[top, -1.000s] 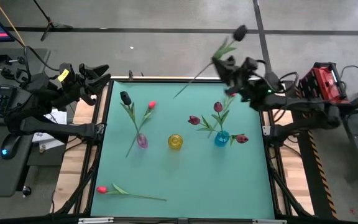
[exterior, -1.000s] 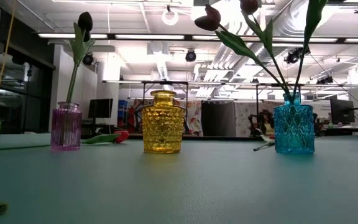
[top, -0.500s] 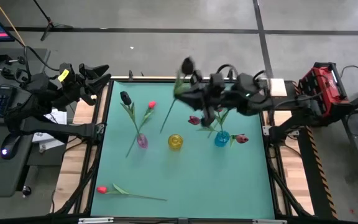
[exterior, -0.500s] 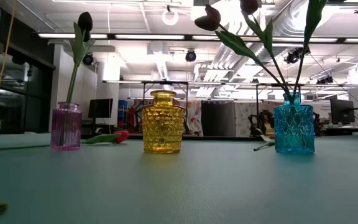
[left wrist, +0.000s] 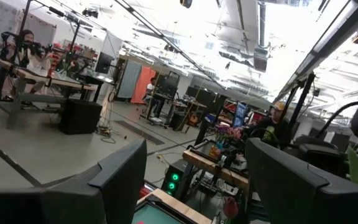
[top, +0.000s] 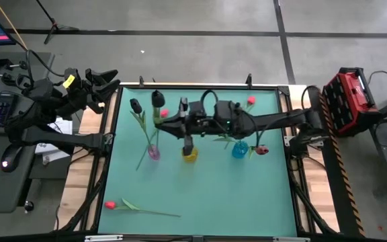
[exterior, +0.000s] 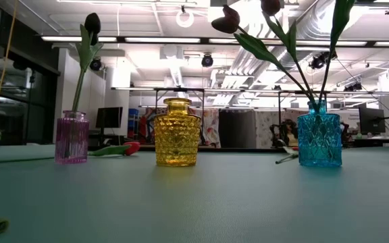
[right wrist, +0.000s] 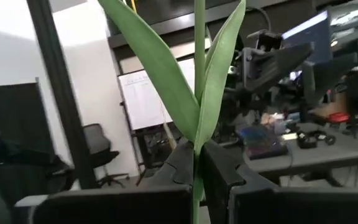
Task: Sort flowers into vase by color
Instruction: Put the black flower into the purple vase
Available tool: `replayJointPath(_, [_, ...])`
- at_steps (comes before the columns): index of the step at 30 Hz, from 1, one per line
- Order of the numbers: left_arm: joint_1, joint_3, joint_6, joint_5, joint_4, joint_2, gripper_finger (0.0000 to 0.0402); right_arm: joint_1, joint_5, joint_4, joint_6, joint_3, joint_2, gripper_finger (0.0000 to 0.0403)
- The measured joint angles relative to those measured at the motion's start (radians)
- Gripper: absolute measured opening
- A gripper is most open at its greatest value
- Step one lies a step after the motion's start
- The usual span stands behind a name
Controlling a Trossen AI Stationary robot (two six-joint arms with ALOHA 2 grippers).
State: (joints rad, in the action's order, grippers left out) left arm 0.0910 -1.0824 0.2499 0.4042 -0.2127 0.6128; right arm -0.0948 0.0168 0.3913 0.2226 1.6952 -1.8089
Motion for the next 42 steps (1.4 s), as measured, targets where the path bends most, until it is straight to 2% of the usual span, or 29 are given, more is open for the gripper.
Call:
replayJointPath(7, [0.0, 0.0, 0.0, 0.0, 0.0, 0.0, 0.0262, 0.0, -0.076, -0.021, -0.089, 0.105, -0.103, 0.0])
replayJointPath(15, [0.0, 0.0, 0.0, 0.0, 0.0, 0.0, 0.0262, 0.001, -0.228, -0.041, -0.123, 0.109, -0.177, 0.0])
replayJointPath(23, [0.0, 0.0, 0.003, 0.001, 0.0, 0.0, 0.0262, 0.003, -0.238, -0.023, -0.109, 0.108, -0.258, 0.0])
replayJointPath(29, [0.0, 0.0, 0.007, 0.002, 0.0, 0.0, 0.0262, 0.009, -0.297, -0.011, -0.108, 0.106, -0.302, 0.0])
replayJointPath(42, [0.0, 0.0, 0.009, 0.002, 0.0, 0.0, 0.0262, 0.02, -0.284, 0.064, -0.065, 0.106, -0.386, 0.0])
